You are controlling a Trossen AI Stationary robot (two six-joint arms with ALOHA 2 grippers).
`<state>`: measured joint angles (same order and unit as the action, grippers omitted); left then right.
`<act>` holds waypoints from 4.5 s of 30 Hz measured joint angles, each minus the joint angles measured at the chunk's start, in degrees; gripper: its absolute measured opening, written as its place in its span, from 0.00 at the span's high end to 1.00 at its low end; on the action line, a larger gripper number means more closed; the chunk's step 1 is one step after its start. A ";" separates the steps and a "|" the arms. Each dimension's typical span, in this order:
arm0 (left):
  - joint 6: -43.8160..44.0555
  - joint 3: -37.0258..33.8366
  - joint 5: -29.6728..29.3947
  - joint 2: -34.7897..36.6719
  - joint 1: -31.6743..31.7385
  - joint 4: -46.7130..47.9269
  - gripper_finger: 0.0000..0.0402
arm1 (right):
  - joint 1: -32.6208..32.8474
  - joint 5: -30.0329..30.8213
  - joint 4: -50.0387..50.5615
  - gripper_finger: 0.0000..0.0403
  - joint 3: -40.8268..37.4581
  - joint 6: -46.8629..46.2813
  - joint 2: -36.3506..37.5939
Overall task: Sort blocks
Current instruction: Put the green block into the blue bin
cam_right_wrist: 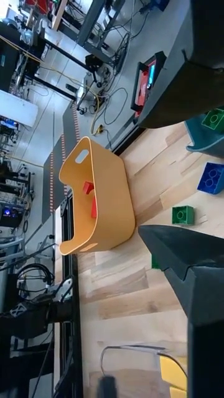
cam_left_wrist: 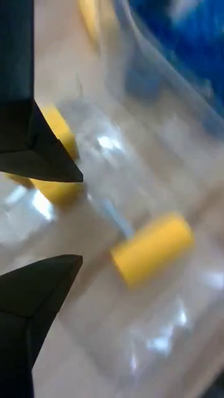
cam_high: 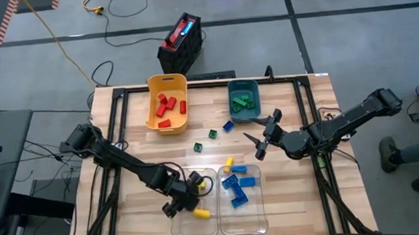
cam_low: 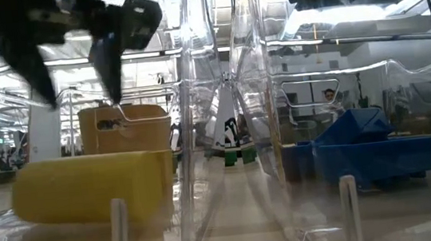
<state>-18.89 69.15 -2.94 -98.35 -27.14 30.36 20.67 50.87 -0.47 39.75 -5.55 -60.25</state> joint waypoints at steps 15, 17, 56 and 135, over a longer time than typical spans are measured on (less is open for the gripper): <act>2.87 20.06 -8.58 0.28 13.58 17.67 0.51 | 0.00 -0.02 -0.02 0.30 0.00 0.03 0.00; 1.37 20.02 -5.89 0.12 18.76 18.86 0.51 | 0.00 -0.02 -0.02 0.30 0.00 0.01 0.00; -8.37 23.36 -0.74 -20.90 37.99 11.17 0.21 | 0.73 0.07 1.35 0.30 -0.02 -0.04 0.02; -1.24 35.33 -6.07 -28.73 42.97 -20.81 0.63 | 3.08 7.13 -2.25 0.30 0.00 3.66 0.04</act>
<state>-20.13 104.48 -9.02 -127.07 15.84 9.55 23.75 58.00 -2.72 39.75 -1.89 -60.20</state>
